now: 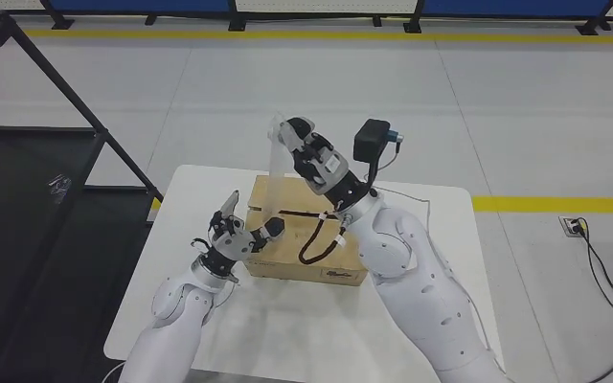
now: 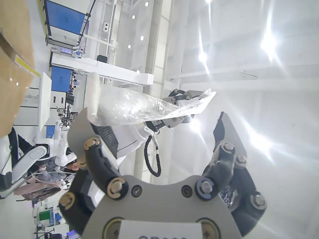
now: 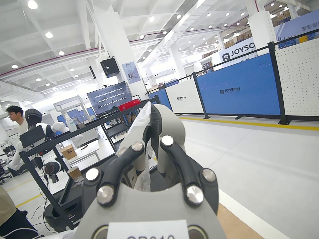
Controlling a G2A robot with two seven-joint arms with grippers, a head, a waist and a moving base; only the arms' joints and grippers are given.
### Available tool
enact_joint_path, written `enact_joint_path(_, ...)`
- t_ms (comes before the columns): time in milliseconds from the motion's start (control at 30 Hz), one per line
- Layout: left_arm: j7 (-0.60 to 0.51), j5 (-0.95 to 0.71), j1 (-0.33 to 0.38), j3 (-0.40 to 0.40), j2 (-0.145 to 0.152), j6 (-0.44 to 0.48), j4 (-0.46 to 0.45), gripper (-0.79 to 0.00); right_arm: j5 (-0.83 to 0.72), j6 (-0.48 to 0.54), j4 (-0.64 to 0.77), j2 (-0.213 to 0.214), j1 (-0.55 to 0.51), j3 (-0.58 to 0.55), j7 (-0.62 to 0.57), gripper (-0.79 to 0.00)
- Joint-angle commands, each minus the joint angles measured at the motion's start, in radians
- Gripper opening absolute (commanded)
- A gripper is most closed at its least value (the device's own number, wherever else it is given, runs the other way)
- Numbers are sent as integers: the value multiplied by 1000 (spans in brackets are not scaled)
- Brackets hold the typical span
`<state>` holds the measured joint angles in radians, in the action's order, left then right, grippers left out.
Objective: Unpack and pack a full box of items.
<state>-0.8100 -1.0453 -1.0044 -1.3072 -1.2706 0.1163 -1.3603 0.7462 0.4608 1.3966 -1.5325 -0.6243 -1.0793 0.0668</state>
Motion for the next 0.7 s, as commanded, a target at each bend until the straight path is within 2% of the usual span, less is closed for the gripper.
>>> enact_joint_path(0,5,-6,6,4,-2,-5,10,0,-3,7,-3,0,0,-2,-1,-785)
enact_joint_path(33,5,-10,9,6,-3,-7,14,-55,-3,9,-4,0,0,-3,-2,-785)
enact_joint_path(100,7,-9,12,9,-5,-7,21,-280,-2,11,-6,-1,-1,-5,-2,-785)
enact_joint_path(133,7,-10,13,11,-6,-7,23,-363,-1,11,-6,0,-2,-6,-4,-785)
enact_joint_path(167,7,-10,14,13,-7,-7,25,-400,0,11,-5,0,-3,-8,-4,-785)
enact_joint_path(300,9,-5,18,19,-10,-7,30,-480,1,14,-3,0,-7,-13,-5,-785)
enact_joint_path(667,9,6,18,17,-15,-10,38,-505,3,19,-9,-1,-8,-27,-1,-785)
